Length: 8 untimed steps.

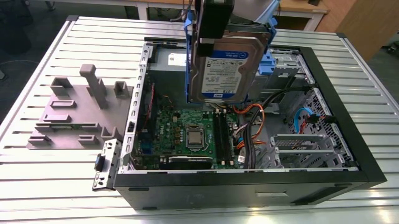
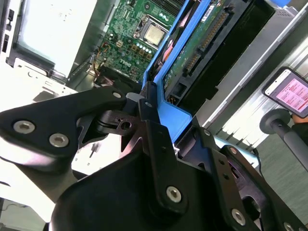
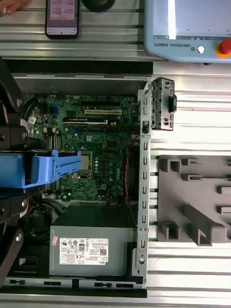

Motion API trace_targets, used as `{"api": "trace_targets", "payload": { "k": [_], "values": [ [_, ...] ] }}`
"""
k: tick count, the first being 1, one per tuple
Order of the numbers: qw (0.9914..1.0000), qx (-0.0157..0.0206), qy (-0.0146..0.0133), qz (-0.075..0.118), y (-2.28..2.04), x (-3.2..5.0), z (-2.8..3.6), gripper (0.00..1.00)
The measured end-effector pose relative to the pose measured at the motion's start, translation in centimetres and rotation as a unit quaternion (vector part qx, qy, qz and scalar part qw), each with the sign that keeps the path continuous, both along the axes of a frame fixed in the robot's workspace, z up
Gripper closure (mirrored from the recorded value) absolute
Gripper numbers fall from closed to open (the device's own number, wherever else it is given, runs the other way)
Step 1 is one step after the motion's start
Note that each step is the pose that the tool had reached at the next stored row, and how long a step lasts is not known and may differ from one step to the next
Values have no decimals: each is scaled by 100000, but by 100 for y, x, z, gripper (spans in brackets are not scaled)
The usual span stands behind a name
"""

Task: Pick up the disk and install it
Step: 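Insert the disk into the insertion slot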

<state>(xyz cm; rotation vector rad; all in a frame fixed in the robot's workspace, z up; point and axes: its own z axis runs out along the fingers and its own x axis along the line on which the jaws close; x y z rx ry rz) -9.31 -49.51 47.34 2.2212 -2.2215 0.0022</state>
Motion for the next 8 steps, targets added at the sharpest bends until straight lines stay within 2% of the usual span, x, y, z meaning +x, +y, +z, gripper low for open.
{"api": "trace_targets", "payload": {
  "k": [4,8],
  "values": [
    [100000,9,-4,-3,-78,41,-11,63],
    [100000,3,-4,-1,-89,207,-30,63]
  ]
}}
